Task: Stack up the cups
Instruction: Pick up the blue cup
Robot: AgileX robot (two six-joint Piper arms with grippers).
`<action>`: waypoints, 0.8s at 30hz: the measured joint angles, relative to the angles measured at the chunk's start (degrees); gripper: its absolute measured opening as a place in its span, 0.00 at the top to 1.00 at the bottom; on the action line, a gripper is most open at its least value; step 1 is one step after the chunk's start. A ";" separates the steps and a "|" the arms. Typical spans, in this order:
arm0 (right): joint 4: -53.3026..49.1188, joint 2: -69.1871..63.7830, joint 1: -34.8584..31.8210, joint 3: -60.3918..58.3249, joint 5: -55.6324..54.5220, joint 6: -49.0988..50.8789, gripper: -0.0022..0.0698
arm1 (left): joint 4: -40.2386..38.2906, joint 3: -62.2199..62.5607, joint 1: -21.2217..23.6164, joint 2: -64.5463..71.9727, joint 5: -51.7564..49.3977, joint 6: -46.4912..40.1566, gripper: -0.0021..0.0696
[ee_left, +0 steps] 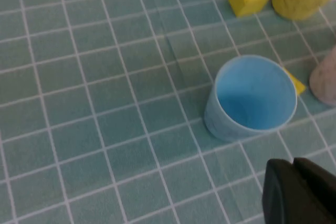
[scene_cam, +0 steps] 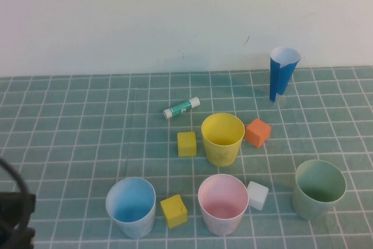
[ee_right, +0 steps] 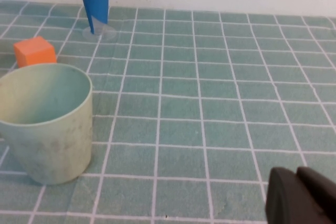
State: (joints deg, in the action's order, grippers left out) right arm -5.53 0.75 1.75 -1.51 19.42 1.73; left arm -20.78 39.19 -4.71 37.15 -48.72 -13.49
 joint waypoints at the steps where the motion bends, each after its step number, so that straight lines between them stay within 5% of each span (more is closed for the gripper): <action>1: 0.00 0.00 0.00 0.00 0.00 0.00 0.94 | 0.61 1.96 -1.10 3.05 -1.38 -0.84 0.97; 16: 0.00 0.00 0.00 0.00 0.00 0.00 0.94 | 12.13 21.10 -15.20 39.30 -9.85 3.07 0.95; 19: 0.00 0.00 0.00 0.00 0.00 0.00 0.94 | 12.29 24.16 -15.73 44.20 -10.71 3.82 0.84; 24: 0.00 0.00 0.00 0.00 0.00 0.00 0.94 | 12.56 27.04 -15.94 50.25 -11.12 6.06 0.51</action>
State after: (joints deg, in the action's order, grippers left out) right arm -5.53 0.75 1.75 -1.51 19.42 1.73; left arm -8.21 66.23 -20.65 87.40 -59.83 -7.43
